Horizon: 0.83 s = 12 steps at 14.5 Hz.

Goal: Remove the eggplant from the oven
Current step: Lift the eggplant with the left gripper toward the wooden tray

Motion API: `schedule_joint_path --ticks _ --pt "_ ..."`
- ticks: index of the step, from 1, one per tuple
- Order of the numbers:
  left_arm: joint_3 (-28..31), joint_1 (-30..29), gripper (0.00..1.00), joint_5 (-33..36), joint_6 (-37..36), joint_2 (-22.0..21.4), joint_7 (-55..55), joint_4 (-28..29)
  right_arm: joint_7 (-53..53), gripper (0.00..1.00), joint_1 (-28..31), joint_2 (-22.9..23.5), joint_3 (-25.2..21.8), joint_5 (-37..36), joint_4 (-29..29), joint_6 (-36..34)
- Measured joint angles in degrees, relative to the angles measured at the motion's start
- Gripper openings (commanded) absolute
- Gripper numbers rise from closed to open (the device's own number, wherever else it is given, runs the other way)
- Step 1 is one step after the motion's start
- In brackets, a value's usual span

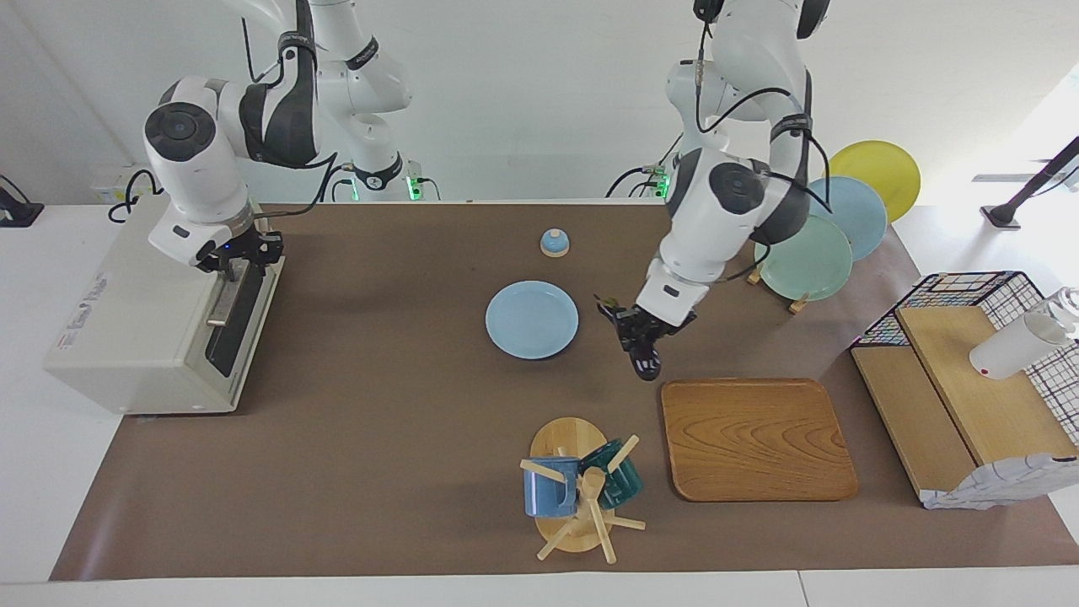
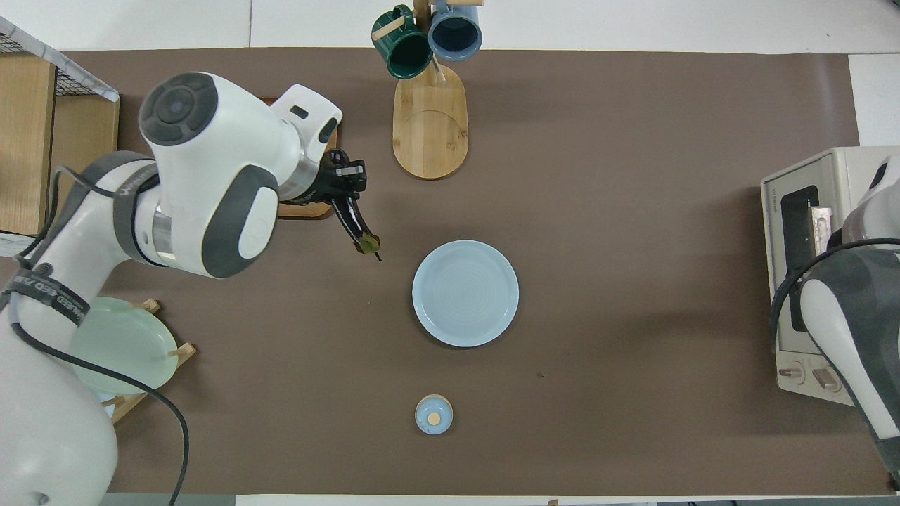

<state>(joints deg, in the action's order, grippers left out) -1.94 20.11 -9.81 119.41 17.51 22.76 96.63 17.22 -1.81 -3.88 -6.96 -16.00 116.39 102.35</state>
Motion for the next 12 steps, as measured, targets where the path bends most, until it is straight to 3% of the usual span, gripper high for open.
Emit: schedule_joint_path --ticks 4,5,6,9,12 --pt "0.0 -7.0 0.0 0.1 -0.1 3.1 -10.8 -2.1 0.0 0.56 -0.4 -2.7 0.5 5.9 -4.4 -5.4" --pt "0.0 -8.4 0.0 0.5 -0.3 4.7 -12.9 -3.7 0.0 0.68 -0.5 -3.0 0.6 7.8 -6.1 -6.3" --pt "0.0 -9.3 0.0 1.5 -0.4 6.6 -14.3 -5.3 -0.2 1.0 -0.6 -3.1 0.6 8.8 -7.5 -6.6" --pt "-0.1 -10.8 0.0 3.7 1.4 12.6 -17.0 -8.6 -1.0 1.0 -0.6 -2.7 0.5 11.9 -8.8 -6.6" --pt "-0.1 -11.3 0.0 5.0 6.4 15.7 -19.7 -9.2 -5.5 1.0 -0.6 -0.7 0.5 13.0 -12.5 -6.8"
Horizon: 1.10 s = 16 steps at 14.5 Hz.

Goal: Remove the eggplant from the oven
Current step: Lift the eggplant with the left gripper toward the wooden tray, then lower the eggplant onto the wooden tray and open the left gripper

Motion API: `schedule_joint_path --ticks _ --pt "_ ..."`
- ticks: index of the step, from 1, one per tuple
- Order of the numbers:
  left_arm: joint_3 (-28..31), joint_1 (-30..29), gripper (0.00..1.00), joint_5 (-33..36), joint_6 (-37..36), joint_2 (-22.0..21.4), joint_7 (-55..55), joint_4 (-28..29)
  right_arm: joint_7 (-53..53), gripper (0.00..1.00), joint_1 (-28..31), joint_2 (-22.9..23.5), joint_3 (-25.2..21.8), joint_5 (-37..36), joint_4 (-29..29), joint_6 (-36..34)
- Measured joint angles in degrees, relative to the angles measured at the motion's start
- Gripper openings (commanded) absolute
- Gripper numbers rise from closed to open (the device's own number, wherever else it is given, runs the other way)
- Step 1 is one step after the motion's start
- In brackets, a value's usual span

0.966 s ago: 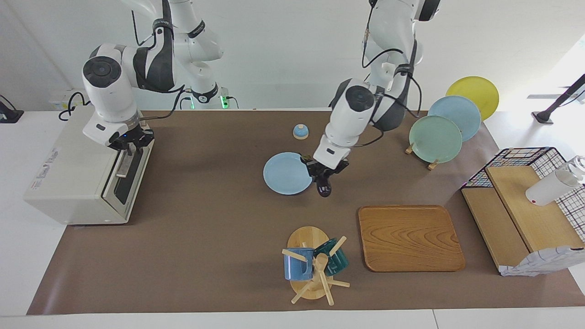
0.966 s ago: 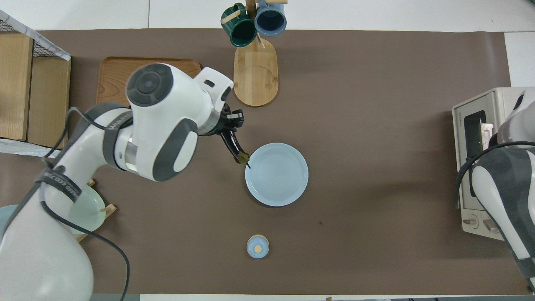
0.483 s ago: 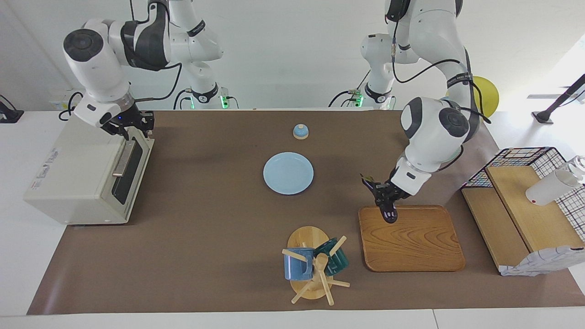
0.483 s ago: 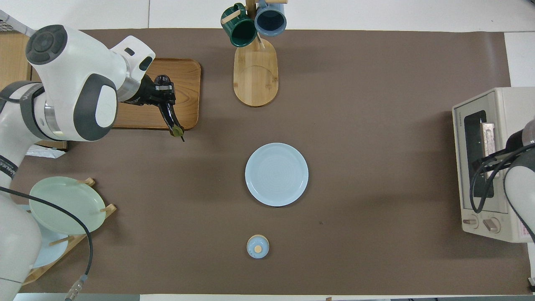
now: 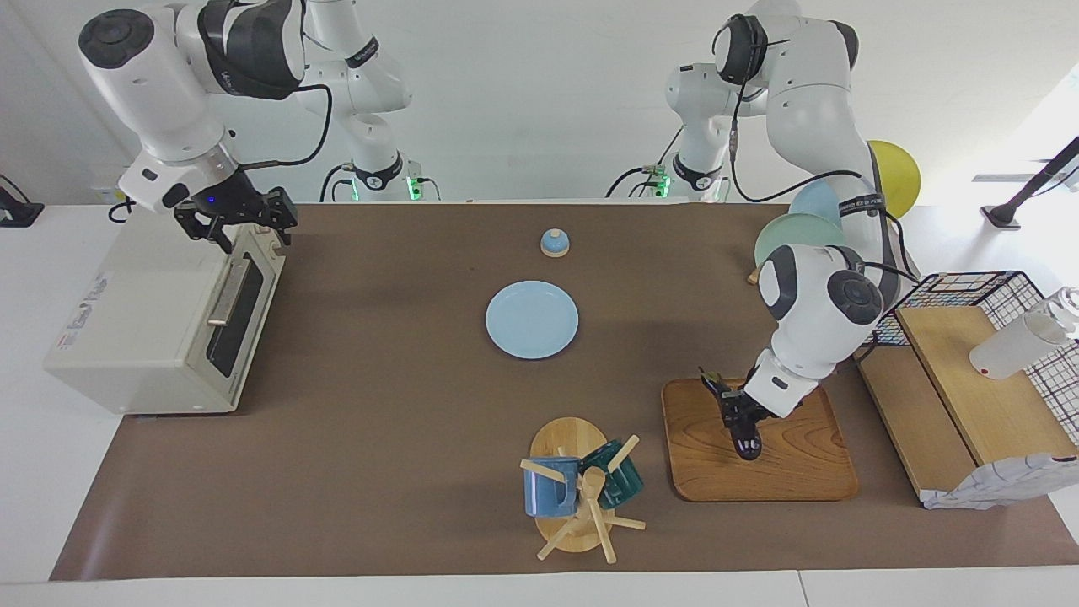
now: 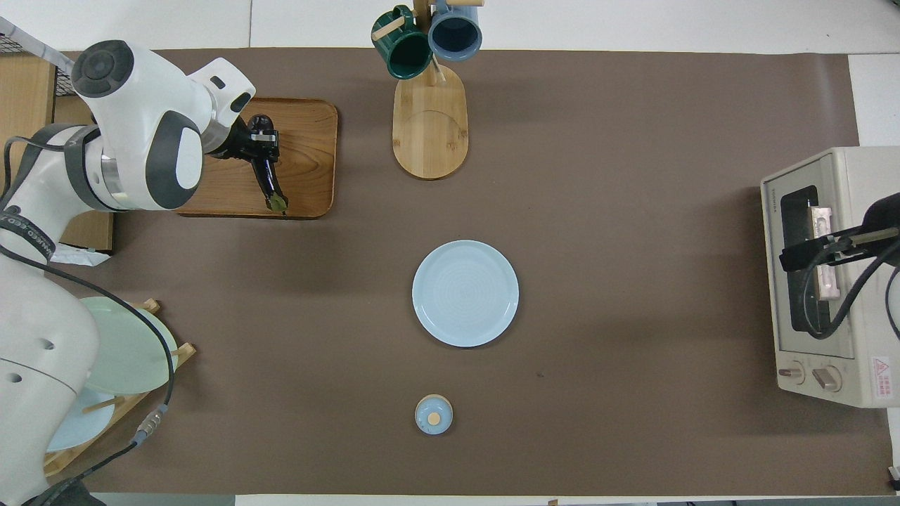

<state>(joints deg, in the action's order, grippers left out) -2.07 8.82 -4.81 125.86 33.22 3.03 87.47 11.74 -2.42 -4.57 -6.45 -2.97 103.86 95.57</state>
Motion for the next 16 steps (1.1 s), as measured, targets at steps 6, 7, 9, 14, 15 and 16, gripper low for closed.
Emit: schedule_joint_path --ticks 6,7,9,14,15,16 --pt "0.0 -0.4 0.0 0.5 1.4 0.6 -2.1 0.1 -1.9 1.0 -1.9 4.8 -1.2 0.1 -5.8 -3.7" --pt "0.0 -0.4 0.0 0.5 1.4 0.6 -2.2 0.1 -1.9 1.0 -2.0 5.4 -1.3 0.1 -6.2 -3.9" --pt "0.0 -0.5 1.0 0.5 1.4 0.6 -2.3 0.1 -1.9 1.0 -1.8 5.8 -1.5 0.1 -6.9 -4.4" --pt "-0.2 -0.5 1.0 0.5 -5.3 0.2 -2.3 -2.8 -1.9 1.0 -1.7 5.1 -1.9 0.1 -7.4 -4.9" --pt "-0.1 -0.5 1.0 0.5 -7.3 -0.2 -2.3 -4.2 -1.9 1.0 -1.7 5.0 -1.9 0.1 -7.4 -4.9" --pt "-0.1 -0.7 1.0 0.3 -8.6 -1.1 -2.1 -5.3 -1.9 1.0 -1.6 5.0 -2.0 0.1 -7.5 -4.9"
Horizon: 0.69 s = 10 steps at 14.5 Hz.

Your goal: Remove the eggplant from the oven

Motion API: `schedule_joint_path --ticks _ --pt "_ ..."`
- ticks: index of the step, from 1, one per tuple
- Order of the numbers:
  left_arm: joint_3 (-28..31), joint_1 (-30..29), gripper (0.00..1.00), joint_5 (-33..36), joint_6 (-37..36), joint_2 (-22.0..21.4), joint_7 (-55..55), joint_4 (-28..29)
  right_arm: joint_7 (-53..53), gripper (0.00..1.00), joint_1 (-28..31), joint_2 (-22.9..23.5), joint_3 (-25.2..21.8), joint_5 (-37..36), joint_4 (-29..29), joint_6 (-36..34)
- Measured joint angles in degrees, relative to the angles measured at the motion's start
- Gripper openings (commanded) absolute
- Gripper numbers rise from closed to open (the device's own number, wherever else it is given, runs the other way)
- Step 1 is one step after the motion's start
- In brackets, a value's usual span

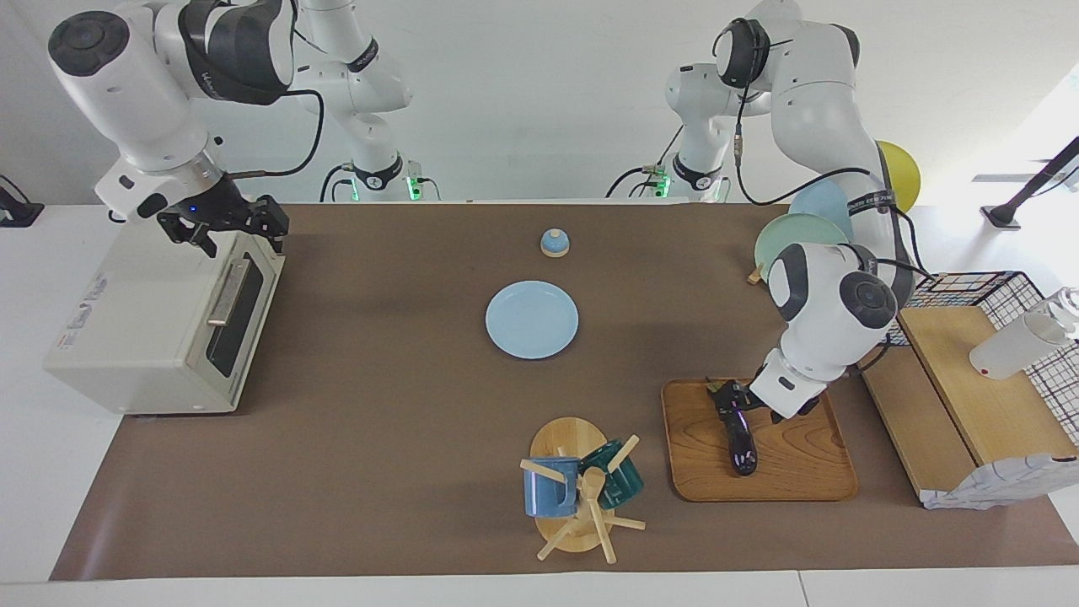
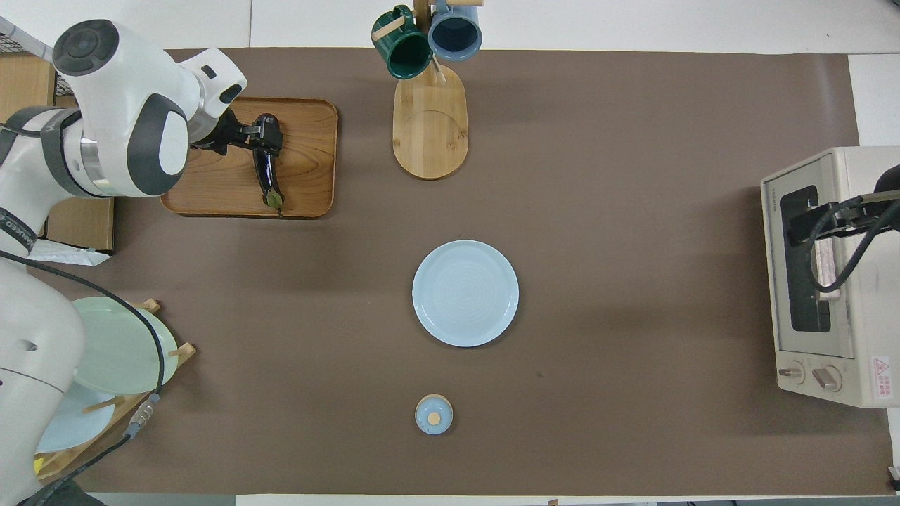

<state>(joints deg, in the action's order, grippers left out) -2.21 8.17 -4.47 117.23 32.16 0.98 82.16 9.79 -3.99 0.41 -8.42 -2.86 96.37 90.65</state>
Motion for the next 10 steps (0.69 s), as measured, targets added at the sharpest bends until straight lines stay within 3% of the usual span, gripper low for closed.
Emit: schedule_joint_path --ticks 4,10 --pt "0.1 -1.7 1.0 -0.3 -8.7 -8.8 7.3 -0.8 0.0 1.0 0.1 0.0 -0.1 0.0 -0.1 0.0" --pt "0.3 -1.9 1.0 2.1 -23.4 -22.9 9.0 0.7 0.0 1.0 1.7 -1.1 -0.5 0.0 -0.4 -0.4"
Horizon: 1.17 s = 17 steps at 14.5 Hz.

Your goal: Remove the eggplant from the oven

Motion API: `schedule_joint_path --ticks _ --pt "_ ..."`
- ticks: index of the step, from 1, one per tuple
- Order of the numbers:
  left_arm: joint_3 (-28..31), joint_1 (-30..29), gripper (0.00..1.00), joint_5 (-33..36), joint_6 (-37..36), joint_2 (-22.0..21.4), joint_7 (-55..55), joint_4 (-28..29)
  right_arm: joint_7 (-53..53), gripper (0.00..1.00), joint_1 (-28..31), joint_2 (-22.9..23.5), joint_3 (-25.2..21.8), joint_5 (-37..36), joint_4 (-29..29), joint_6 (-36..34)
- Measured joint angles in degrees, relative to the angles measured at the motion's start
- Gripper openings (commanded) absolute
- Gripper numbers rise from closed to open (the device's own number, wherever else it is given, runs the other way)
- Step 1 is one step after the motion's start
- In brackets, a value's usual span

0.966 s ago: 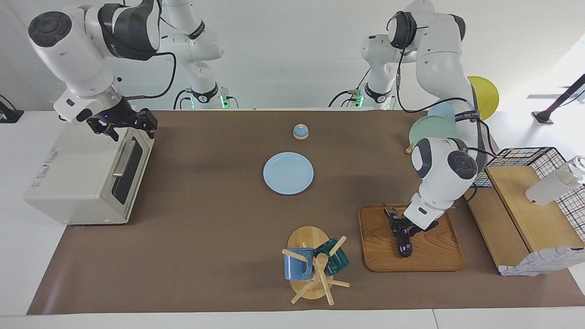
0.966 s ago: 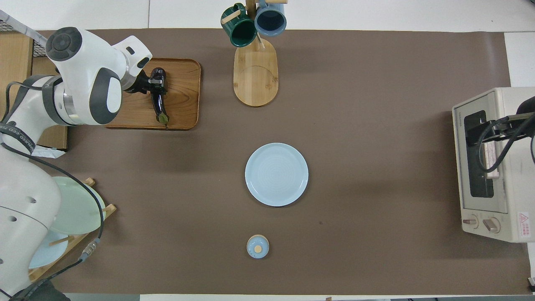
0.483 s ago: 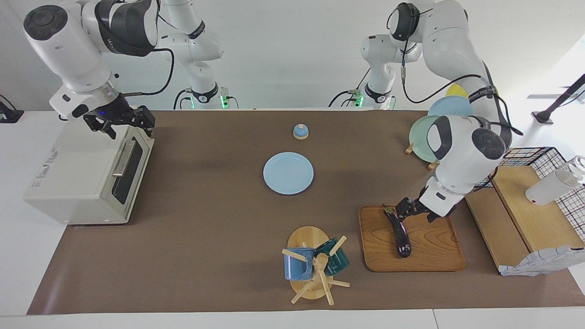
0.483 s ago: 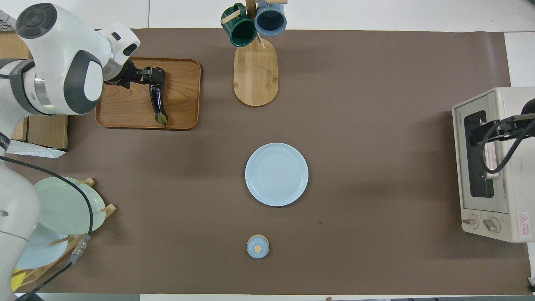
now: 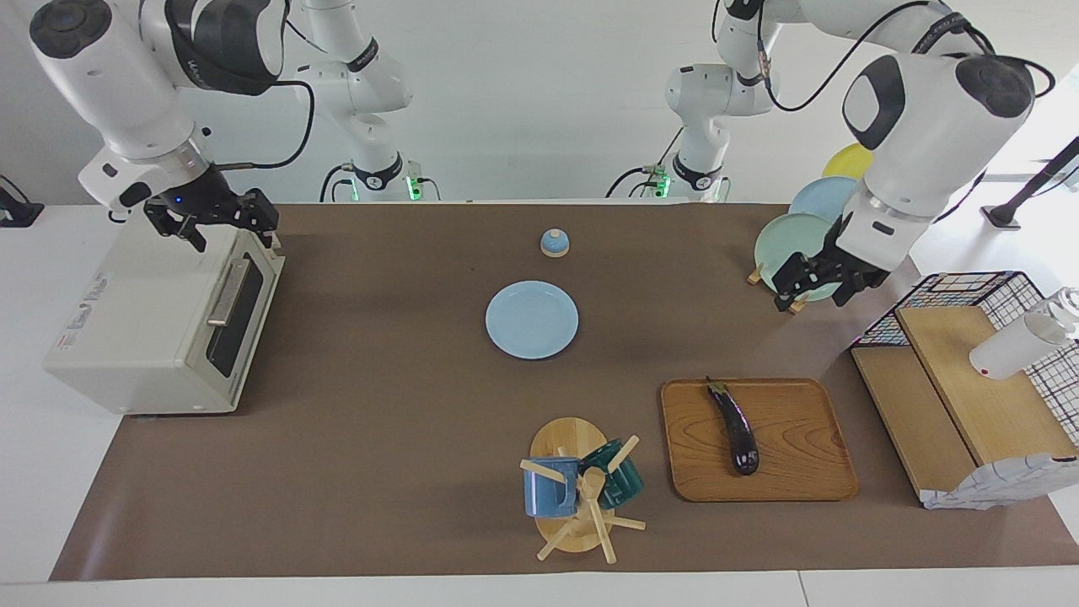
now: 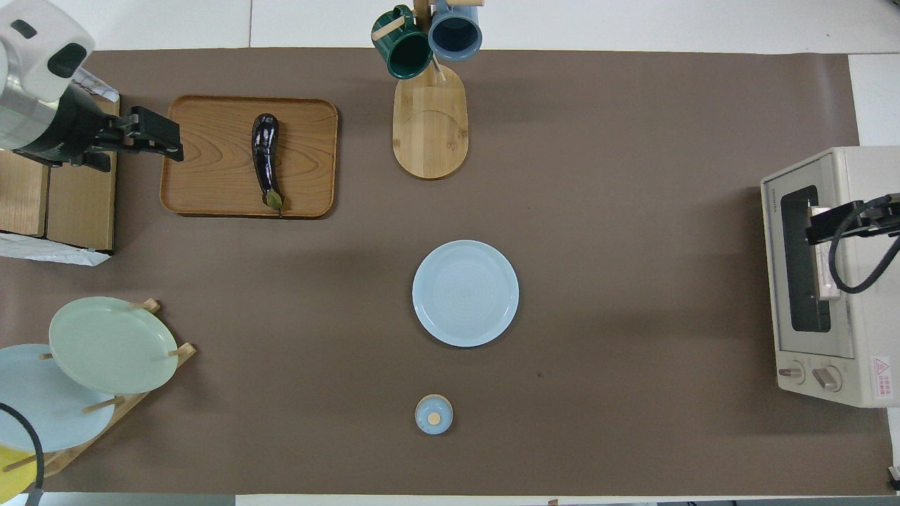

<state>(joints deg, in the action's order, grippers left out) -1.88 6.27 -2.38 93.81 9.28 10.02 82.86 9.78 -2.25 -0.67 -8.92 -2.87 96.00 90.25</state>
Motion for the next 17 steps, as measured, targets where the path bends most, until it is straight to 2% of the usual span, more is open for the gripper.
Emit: schedule_joint_path --ticks 4,7,11,17 --pt "-0.3 0.2 1.0 0.6 -2.6 -8.2 -0.1 8.6 0.0 1.0 1.0 -0.2 -0.1 0.0 0.0 -0.2" --pt "-0.7 0.2 1.0 0.6 -2.3 -11.4 -0.6 14.9 0.0 1.0 0.3 -0.2 0.1 0.0 0.0 -0.2" --pt "-0.5 -0.1 1.0 0.6 -3.6 -11.6 -1.0 12.6 0.0 1.0 0.2 -0.3 0.2 0.0 0.0 -0.2" --pt "-2.8 -4.0 1.0 0.6 -4.3 -11.4 -1.4 11.7 0.0 1.0 0.2 -0.3 0.2 0.0 0.0 -0.2"
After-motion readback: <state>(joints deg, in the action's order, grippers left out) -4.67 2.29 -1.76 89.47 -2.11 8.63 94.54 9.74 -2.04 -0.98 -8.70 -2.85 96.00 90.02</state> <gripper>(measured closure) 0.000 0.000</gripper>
